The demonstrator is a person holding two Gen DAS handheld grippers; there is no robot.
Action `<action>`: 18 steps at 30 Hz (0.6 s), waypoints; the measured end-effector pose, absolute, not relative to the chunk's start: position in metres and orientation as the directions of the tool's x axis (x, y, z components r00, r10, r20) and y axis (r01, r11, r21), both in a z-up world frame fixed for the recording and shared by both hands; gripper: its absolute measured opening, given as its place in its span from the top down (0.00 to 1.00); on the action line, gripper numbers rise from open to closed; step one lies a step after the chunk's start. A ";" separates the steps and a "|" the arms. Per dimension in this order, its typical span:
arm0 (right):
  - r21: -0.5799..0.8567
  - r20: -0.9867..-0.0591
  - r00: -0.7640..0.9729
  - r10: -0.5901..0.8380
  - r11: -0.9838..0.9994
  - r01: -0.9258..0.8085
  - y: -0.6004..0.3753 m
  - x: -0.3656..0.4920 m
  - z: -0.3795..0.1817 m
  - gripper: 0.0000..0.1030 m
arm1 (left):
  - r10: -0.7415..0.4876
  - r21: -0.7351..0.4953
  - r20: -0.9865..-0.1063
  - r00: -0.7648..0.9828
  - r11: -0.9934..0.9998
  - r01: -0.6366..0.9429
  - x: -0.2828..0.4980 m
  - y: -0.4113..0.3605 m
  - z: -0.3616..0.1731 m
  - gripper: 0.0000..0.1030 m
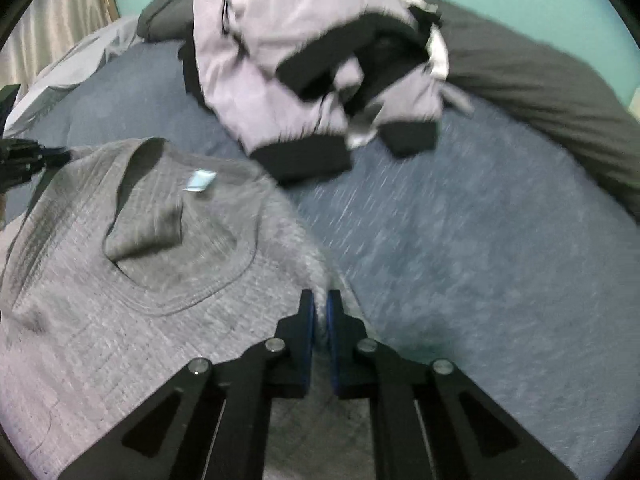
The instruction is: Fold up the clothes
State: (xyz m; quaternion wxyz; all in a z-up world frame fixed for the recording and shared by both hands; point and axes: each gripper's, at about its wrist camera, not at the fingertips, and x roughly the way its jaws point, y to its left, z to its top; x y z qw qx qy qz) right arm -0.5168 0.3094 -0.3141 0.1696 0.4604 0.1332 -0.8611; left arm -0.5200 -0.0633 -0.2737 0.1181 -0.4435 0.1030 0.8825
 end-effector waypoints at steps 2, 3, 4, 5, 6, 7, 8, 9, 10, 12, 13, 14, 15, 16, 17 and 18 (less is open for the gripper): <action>-0.091 -0.816 -0.555 -0.161 -0.913 0.398 0.314 -0.518 -0.297 0.95 | 0.105 0.085 -0.805 -0.584 -0.954 -0.289 -0.531 -0.068 -0.263 0.94; -0.089 -0.807 -0.569 -0.159 -0.919 0.384 0.317 -0.520 -0.288 0.95 | 0.099 0.089 -0.804 -0.586 -0.955 -0.284 -0.537 -0.070 -0.257 0.94; -0.089 -0.800 -0.579 -0.159 -0.922 0.376 0.319 -0.522 -0.281 0.95 | 0.093 0.093 -0.803 -0.589 -0.956 -0.278 -0.542 -0.072 -0.252 0.94; -0.095 -0.796 -0.584 -0.156 -0.922 0.375 0.319 -0.525 -0.276 0.95 | 0.087 0.097 -0.802 -0.591 -0.957 -0.273 -0.548 -0.075 -0.246 0.94; -0.102 -0.794 -0.589 -0.151 -0.922 0.374 0.318 -0.528 -0.271 0.95 | 0.081 0.101 -0.801 -0.593 -0.958 -0.267 -0.553 -0.077 -0.241 0.94; -0.110 -0.794 -0.591 -0.143 -0.922 0.372 0.316 -0.531 -0.269 0.95 | 0.074 0.107 -0.800 -0.595 -0.959 -0.263 -0.558 -0.078 -0.237 0.94; -0.118 -0.794 -0.593 -0.135 -0.923 0.368 0.315 -0.534 -0.268 0.95 | 0.067 0.114 -0.801 -0.595 -0.958 -0.262 -0.562 -0.076 -0.236 0.94; -0.122 -0.793 -0.596 -0.127 -0.925 0.359 0.314 -0.537 -0.268 0.95 | 0.061 0.118 -0.803 -0.592 -0.958 -0.260 -0.566 -0.074 -0.236 0.94; -0.125 -0.794 -0.597 -0.118 -0.928 0.350 0.314 -0.541 -0.269 0.95 | 0.059 0.117 -0.808 -0.586 -0.959 -0.258 -0.572 -0.073 -0.241 0.94; -0.132 -0.796 -0.597 -0.100 -0.934 0.331 0.314 -0.549 -0.275 0.95 | 0.054 0.114 -0.819 -0.572 -0.961 -0.253 -0.583 -0.069 -0.251 0.94; -0.134 -0.798 -0.597 -0.090 -0.938 0.320 0.314 -0.553 -0.280 0.95 | 0.050 0.112 -0.826 -0.561 -0.962 -0.250 -0.587 -0.067 -0.260 0.94; -0.135 -0.800 -0.594 -0.079 -0.942 0.307 0.316 -0.559 -0.285 0.95 | 0.046 0.110 -0.834 -0.550 -0.963 -0.247 -0.591 -0.064 -0.269 0.94; -0.138 -0.804 -0.591 -0.067 -0.946 0.295 0.317 -0.563 -0.291 0.95 | 0.043 0.108 -0.841 -0.539 -0.964 -0.244 -0.596 -0.062 -0.278 0.94; -0.144 -0.808 -0.587 -0.054 -0.947 0.286 0.317 -0.566 -0.298 0.95 | 0.039 0.106 -0.848 -0.528 -0.965 -0.241 -0.600 -0.059 -0.288 0.94; -0.147 -0.814 -0.579 -0.044 -0.949 0.278 0.318 -0.569 -0.305 0.95 | 0.036 0.105 -0.855 -0.517 -0.965 -0.241 -0.604 -0.056 -0.298 0.94; -0.146 -0.822 -0.568 -0.036 -0.951 0.272 0.317 -0.572 -0.313 0.95 | 0.032 0.108 -0.861 -0.508 -0.964 -0.244 -0.606 -0.051 -0.310 0.93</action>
